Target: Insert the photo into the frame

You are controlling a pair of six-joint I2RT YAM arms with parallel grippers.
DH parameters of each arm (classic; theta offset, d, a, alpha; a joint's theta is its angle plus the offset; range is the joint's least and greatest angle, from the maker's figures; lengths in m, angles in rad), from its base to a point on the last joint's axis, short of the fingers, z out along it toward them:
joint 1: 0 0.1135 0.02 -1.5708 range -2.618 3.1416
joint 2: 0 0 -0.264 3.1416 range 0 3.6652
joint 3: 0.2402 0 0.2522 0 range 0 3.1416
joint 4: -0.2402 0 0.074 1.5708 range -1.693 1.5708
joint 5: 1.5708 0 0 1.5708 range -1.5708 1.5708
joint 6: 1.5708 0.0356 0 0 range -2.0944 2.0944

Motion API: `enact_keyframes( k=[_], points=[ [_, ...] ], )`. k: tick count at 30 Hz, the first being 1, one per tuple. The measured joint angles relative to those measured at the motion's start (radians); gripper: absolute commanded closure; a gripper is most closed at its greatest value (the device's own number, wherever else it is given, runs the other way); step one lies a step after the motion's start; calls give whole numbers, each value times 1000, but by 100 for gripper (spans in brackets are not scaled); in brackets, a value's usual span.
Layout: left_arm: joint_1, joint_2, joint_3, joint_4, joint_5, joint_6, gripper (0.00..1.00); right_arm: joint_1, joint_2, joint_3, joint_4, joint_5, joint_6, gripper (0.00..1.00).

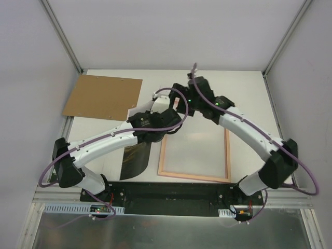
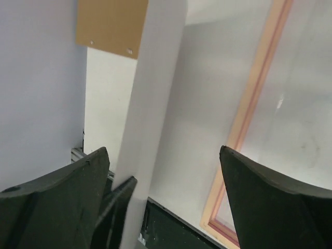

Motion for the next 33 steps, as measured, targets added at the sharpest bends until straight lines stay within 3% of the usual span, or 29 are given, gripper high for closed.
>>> enact_keyframes(
  k=[3, 7, 10, 17, 20, 25, 28, 33],
  points=[
    [1, -8, 121, -6, 5, 51, 100, -65, -179, -46, -27, 60, -38, 2],
    [-7, 0, 302, -9, 50, 113, 100, -232, -519, -113, -76, 180, -90, 1],
    [-20, 22, 430, 34, 132, 141, 100, -325, -685, -116, -115, 249, -125, 0],
    [-9, 62, 483, 232, 349, 144, 100, -440, -801, -186, -245, 339, -202, 0],
    [31, 30, 354, 372, 460, 107, 100, -466, -795, -227, -294, 342, -219, 0],
    [226, -92, -130, 710, 667, -21, 100, -476, -792, -266, -332, 333, -234, 0],
    [329, -105, -381, 893, 738, -79, 100, -476, -792, -285, -333, 326, -238, 0],
    [376, -105, -636, 1086, 797, -152, 100, -477, -788, -331, -332, 303, -240, 0]
  ],
)
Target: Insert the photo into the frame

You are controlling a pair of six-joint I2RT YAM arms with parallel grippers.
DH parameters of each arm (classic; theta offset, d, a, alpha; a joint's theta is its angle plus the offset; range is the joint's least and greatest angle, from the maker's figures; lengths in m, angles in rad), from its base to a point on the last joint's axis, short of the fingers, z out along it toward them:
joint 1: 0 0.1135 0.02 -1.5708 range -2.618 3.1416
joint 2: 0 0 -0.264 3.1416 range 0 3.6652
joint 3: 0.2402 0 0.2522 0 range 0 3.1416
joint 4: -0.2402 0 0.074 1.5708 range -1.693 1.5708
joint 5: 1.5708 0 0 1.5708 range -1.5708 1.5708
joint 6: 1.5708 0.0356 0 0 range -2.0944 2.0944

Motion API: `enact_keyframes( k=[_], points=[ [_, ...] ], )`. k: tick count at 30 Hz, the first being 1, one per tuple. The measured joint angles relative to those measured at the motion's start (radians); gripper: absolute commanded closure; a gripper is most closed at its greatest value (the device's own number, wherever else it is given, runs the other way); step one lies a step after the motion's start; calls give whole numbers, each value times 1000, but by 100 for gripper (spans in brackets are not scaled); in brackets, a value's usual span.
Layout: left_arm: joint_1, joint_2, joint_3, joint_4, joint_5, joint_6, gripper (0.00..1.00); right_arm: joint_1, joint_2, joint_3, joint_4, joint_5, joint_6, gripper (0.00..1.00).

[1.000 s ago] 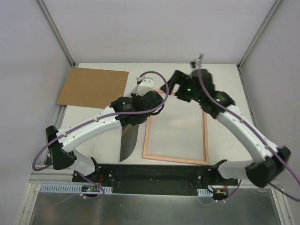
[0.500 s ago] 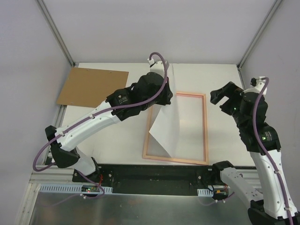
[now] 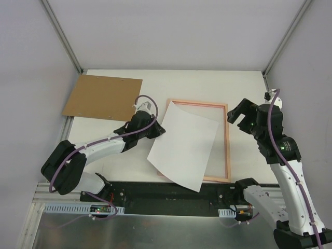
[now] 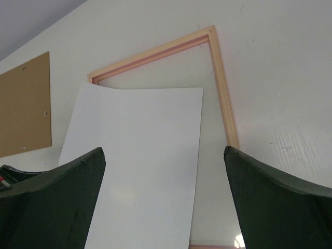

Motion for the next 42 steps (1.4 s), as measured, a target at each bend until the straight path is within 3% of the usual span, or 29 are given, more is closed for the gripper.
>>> enact_keyframes(
  k=[13, 18, 25, 42],
  points=[
    [-15, 6, -186, 390, -147, -115, 100, -1, 16, -32, 7, -41, -3, 0],
    [-39, 101, -198, 546, -198, -146, 100, -1, 27, -32, 5, -55, -13, 0],
    [-96, 207, -177, 608, -224, -163, 100, -1, 28, -32, -2, -63, -29, 0],
    [-180, 295, -138, 650, -336, -196, 100, -3, 28, -32, -3, -78, -36, 0]
  ],
)
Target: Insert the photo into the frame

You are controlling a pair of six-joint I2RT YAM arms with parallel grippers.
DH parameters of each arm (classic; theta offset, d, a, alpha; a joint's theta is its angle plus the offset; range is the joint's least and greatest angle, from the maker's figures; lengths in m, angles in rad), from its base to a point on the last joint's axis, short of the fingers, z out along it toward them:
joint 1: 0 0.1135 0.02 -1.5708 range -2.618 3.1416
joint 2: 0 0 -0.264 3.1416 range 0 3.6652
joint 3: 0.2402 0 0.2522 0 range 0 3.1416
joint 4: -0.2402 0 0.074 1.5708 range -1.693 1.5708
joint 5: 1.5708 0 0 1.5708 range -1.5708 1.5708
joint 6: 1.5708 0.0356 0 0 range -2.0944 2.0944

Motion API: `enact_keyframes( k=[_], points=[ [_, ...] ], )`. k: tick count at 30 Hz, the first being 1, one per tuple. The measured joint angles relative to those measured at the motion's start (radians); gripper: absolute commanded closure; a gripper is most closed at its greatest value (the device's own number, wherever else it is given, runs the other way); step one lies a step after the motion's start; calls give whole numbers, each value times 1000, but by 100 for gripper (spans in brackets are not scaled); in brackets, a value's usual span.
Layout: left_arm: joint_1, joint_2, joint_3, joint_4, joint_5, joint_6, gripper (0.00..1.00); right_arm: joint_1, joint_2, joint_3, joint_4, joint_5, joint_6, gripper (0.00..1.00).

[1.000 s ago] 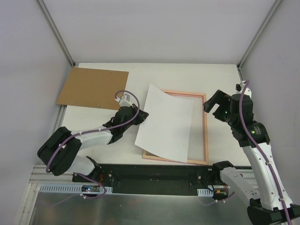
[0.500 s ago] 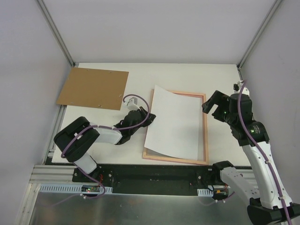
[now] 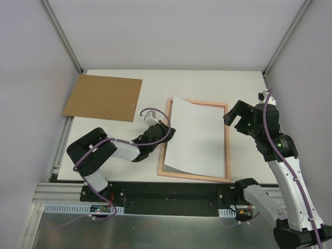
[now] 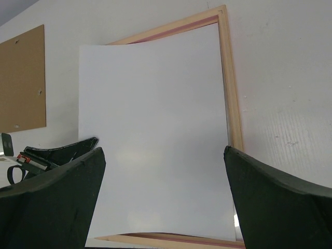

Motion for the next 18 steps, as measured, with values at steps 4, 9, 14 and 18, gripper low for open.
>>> enact_keyframes(
  k=[4, 9, 14, 18],
  points=[
    [-23, 12, 2, 7, -42, -13, 100, 0, 0, 0, -2, 0, -1, 1],
    [-46, 30, 6, 11, -77, -27, 100, 0, -1, 0, -5, -3, -2, 0],
    [-52, 38, 8, 13, -103, -40, 100, 0, -3, 0, -9, -7, -2, 1],
    [-52, 50, 8, 14, -114, -45, 100, 0, -3, 0, -9, -11, -2, 0]
  ],
)
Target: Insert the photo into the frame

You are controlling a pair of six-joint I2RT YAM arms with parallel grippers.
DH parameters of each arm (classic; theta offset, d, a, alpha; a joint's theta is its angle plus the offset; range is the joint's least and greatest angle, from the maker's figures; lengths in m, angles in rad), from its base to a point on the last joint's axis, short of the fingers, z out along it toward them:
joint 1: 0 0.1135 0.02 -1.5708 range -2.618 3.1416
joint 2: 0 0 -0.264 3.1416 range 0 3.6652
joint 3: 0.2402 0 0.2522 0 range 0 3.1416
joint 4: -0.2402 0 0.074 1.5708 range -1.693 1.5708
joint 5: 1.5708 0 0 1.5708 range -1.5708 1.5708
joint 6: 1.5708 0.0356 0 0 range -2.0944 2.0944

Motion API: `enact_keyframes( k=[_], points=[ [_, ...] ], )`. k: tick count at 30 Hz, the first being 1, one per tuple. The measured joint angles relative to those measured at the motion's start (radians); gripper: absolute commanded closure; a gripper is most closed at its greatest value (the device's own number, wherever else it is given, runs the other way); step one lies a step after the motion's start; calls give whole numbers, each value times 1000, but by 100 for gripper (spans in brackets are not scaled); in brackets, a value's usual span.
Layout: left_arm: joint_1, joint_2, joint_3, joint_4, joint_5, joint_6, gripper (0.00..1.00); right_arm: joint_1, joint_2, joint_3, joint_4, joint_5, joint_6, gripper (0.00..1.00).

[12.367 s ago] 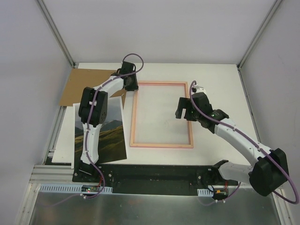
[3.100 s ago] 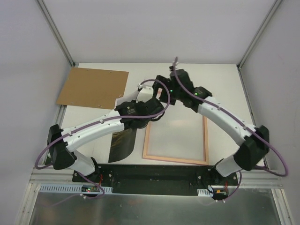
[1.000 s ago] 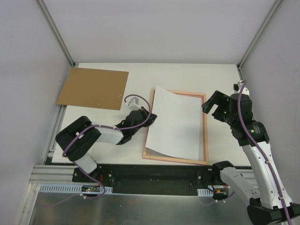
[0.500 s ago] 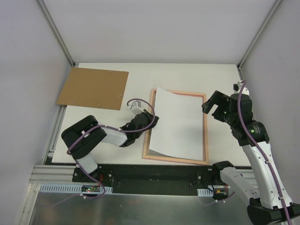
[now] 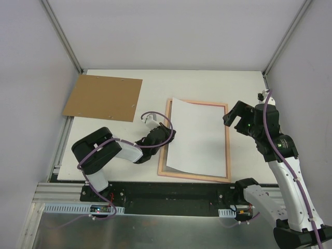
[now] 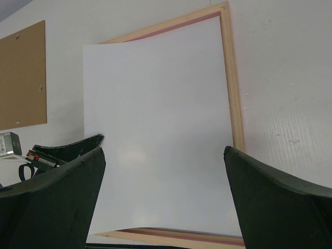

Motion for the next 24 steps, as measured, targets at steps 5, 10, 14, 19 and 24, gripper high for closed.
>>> enact_keyframes(
  k=[5, 10, 14, 19, 24],
  points=[
    [0, 10, 0, 6, -1, -1, 100, 0, 0, 0, 0, -7, 0, 1],
    [-13, 23, 8, 6, -6, -3, 100, 0, 0, 0, 0, -11, 0, 0],
    [-15, 42, 25, 7, -6, -3, 100, 0, 0, 0, 0, -12, 0, 0],
    [-19, 50, 32, 6, -1, 3, 65, 0, 0, 0, 0, -12, 0, 0],
    [-19, 47, 32, -7, 0, 19, 48, 0, 0, 0, 0, -14, 0, 0]
  ],
)
